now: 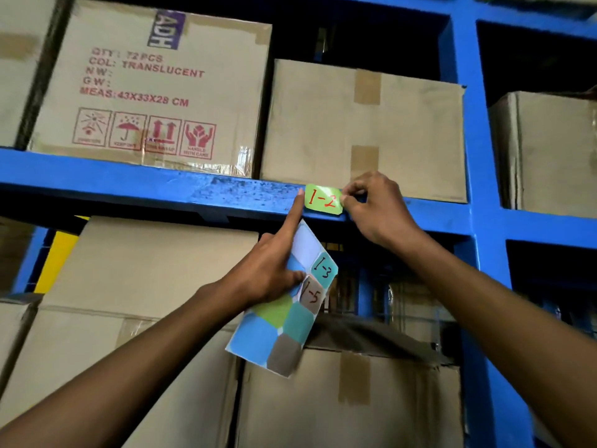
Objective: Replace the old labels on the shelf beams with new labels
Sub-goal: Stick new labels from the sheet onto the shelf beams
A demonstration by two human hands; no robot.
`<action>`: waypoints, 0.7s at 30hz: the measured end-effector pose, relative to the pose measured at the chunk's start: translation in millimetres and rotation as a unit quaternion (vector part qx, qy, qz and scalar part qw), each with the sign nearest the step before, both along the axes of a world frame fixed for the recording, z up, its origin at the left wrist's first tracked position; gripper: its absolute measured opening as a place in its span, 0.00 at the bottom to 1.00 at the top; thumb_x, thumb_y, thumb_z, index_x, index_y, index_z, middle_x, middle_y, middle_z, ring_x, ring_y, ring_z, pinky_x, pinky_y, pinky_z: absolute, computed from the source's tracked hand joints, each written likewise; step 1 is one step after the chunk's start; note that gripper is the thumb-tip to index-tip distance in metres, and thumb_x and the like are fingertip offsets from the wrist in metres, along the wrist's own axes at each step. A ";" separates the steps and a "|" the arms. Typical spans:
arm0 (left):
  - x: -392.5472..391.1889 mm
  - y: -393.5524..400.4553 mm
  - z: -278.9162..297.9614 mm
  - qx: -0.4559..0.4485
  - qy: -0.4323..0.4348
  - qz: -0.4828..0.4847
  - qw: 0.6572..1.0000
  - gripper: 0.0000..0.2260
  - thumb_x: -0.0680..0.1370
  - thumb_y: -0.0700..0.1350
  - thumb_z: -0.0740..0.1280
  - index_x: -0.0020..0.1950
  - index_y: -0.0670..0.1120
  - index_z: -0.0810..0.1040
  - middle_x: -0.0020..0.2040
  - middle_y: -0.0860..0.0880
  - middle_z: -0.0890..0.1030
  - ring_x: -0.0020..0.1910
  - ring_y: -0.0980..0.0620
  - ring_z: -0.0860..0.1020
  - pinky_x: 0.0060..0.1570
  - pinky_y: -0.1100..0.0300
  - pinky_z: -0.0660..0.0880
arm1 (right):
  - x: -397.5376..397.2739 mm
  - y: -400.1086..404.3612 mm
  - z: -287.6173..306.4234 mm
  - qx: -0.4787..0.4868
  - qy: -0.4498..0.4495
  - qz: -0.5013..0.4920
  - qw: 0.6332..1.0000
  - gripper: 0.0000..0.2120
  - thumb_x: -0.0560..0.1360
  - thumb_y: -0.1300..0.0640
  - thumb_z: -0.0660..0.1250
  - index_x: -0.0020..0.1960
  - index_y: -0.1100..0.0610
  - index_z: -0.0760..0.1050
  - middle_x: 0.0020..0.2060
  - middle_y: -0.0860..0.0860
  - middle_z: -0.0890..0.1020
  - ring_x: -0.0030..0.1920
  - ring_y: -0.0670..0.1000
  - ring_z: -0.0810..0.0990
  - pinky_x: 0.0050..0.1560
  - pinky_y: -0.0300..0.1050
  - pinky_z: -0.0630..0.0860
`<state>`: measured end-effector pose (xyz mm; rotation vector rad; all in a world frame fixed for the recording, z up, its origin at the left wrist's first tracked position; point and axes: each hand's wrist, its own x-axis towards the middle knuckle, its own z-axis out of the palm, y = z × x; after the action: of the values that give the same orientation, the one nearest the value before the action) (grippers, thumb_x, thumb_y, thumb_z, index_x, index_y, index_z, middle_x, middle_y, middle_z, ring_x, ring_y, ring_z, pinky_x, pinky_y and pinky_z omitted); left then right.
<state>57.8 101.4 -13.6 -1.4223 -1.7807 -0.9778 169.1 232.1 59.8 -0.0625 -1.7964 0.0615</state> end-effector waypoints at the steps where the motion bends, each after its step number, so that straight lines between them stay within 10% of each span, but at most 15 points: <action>1: -0.3 1.5 2.9 -0.010 0.004 -0.002 1.000 0.53 0.71 0.41 0.72 0.70 0.65 0.30 0.47 0.40 0.77 0.43 0.42 0.76 0.43 0.53 0.73 | -0.3 1.4 1.2 0.007 -0.005 -0.006 1.000 0.07 0.73 0.60 0.66 0.45 0.59 0.82 0.52 0.57 0.81 0.54 0.57 0.78 0.57 0.55 0.74; 5: 0.5 8.2 14.6 -0.046 0.015 0.024 0.999 0.53 0.70 0.40 0.71 0.72 0.61 0.30 0.36 0.46 0.69 0.35 0.47 0.70 0.33 0.58 0.65 | -0.6 3.7 2.7 0.027 -0.011 -0.026 0.999 0.07 0.73 0.60 0.65 0.46 0.60 0.81 0.52 0.57 0.80 0.55 0.58 0.76 0.60 0.56 0.71; 14: 2.0 11.6 20.2 -0.088 0.003 0.070 0.994 0.53 0.70 0.37 0.71 0.73 0.57 0.29 0.47 0.37 0.73 0.47 0.38 0.74 0.53 0.44 0.73 | 0.4 1.8 1.3 0.043 -0.010 -0.041 0.998 0.07 0.73 0.60 0.64 0.45 0.60 0.81 0.51 0.57 0.80 0.53 0.57 0.76 0.58 0.54 0.72; 21: 1.1 10.9 21.1 -0.092 0.021 0.079 0.992 0.53 0.70 0.34 0.70 0.72 0.55 0.28 0.37 0.45 0.69 0.41 0.41 0.74 0.45 0.46 0.74 | 0.7 -0.1 2.7 0.026 0.006 -0.046 0.999 0.07 0.70 0.59 0.66 0.41 0.60 0.82 0.47 0.57 0.82 0.51 0.57 0.77 0.54 0.54 0.74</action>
<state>58.9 112.3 7.5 -1.3751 -1.9608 -0.7130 169.9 232.1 62.6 -0.1060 -1.7794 -0.0510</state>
